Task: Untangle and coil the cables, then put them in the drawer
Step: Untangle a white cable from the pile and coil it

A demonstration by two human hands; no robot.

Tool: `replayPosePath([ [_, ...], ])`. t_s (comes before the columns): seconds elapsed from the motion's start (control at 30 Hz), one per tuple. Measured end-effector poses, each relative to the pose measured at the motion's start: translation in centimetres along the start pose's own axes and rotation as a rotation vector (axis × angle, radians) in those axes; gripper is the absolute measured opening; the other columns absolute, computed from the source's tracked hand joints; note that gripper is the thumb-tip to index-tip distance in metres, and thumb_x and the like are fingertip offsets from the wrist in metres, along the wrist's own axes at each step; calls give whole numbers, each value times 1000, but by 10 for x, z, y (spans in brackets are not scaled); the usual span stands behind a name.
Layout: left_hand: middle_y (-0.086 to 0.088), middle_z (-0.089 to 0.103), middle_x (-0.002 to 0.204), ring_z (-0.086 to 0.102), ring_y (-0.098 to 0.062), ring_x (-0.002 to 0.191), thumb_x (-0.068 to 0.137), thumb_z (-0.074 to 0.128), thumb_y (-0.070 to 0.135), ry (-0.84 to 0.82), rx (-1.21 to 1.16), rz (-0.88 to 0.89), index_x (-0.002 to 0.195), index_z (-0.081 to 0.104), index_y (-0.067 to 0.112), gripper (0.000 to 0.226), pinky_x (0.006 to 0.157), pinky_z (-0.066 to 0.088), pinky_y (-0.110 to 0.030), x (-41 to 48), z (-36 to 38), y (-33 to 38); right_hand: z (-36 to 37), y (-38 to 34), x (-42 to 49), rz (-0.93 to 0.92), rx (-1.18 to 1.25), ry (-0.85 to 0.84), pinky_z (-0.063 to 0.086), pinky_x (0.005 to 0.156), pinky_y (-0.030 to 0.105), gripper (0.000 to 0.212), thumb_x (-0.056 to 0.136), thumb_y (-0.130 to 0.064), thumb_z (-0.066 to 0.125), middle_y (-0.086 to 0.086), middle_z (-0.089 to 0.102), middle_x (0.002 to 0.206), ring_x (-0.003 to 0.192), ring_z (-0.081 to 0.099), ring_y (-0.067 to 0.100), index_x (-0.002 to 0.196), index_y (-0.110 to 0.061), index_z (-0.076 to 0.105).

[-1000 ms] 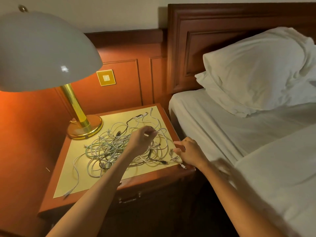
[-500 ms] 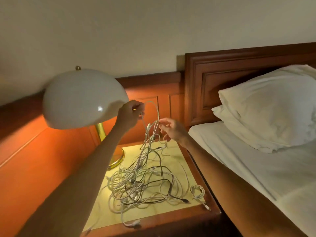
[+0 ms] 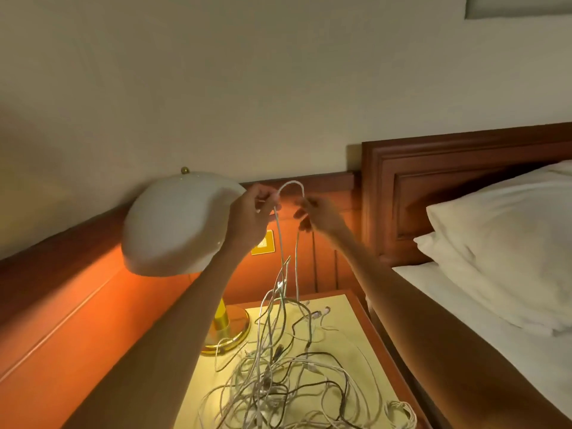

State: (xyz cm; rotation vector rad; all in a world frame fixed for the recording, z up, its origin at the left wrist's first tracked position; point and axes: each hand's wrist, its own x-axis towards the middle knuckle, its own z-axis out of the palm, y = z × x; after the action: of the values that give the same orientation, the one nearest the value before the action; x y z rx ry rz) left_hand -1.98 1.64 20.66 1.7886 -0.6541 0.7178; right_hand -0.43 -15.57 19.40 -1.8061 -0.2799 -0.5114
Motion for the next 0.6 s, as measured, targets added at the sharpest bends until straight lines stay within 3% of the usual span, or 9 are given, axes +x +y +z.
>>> replayPosePath([
  [0.07, 4, 68, 90, 71, -12, 84, 98, 58, 16, 8, -5, -26, 101, 63, 12, 8, 70, 59, -24, 0, -4, -10, -10, -21, 14, -57, 62, 142, 42, 40, 22, 22, 102, -19, 54, 7, 65, 71, 39, 55, 6, 100, -2, 68],
  [0.1, 2, 68, 91, 71, -10, 84, 98, 57, 16, 8, -13, -46, 100, 62, 11, 7, 70, 58, -24, -1, -5, -15, -13, -29, 18, -74, 32, 131, 43, 42, 22, 24, 102, -21, 56, 5, 67, 72, 40, 56, 7, 102, -1, 68],
  [0.23, -6, 66, 100, 72, -12, 87, 98, 56, 15, 70, -148, -117, 103, 58, 7, 9, 74, 60, -27, 5, -4, -20, -11, -34, 11, 89, -39, -347, 55, 58, 28, 30, 99, -27, 60, 7, 72, 104, 67, 70, 19, 124, -11, 60],
  [0.3, -9, 66, 104, 71, -13, 90, 98, 57, 14, 120, -208, -135, 104, 59, 7, 9, 73, 60, -27, 11, -1, -15, -5, -22, 1, 148, -39, -452, 57, 64, 31, 41, 92, -24, 70, 8, 72, 111, 78, 73, 26, 130, -15, 56],
  [0.37, -14, 63, 106, 71, -14, 90, 98, 57, 12, 106, -292, -162, 102, 59, 7, 7, 70, 58, -23, 15, 4, -10, 5, -8, -10, 175, 11, -415, 60, 65, 32, 45, 86, -16, 77, 14, 73, 105, 77, 74, 28, 125, -12, 57],
  [0.43, -16, 61, 108, 71, -10, 87, 98, 58, 12, 85, -323, -174, 103, 58, 5, 9, 68, 57, -21, 14, 9, -9, 15, 1, -20, 185, 73, -347, 62, 63, 30, 33, 87, -8, 75, 19, 74, 100, 68, 74, 24, 117, -5, 61],
  [0.5, -15, 63, 108, 69, -13, 92, 98, 58, 15, 82, -273, -167, 105, 59, 6, 11, 73, 60, -25, 12, 10, -13, 20, 7, -18, 207, 93, -254, 61, 58, 27, 21, 92, -7, 68, 21, 74, 98, 63, 73, 20, 111, 1, 65],
  [0.6, -9, 66, 106, 67, -15, 97, 98, 58, 19, 68, -228, -148, 104, 61, 12, 10, 82, 60, -33, 6, 2, -24, 13, 5, 2, 185, 33, -114, 60, 56, 27, 21, 97, -12, 63, 17, 74, 95, 62, 73, 21, 112, 3, 65],
])
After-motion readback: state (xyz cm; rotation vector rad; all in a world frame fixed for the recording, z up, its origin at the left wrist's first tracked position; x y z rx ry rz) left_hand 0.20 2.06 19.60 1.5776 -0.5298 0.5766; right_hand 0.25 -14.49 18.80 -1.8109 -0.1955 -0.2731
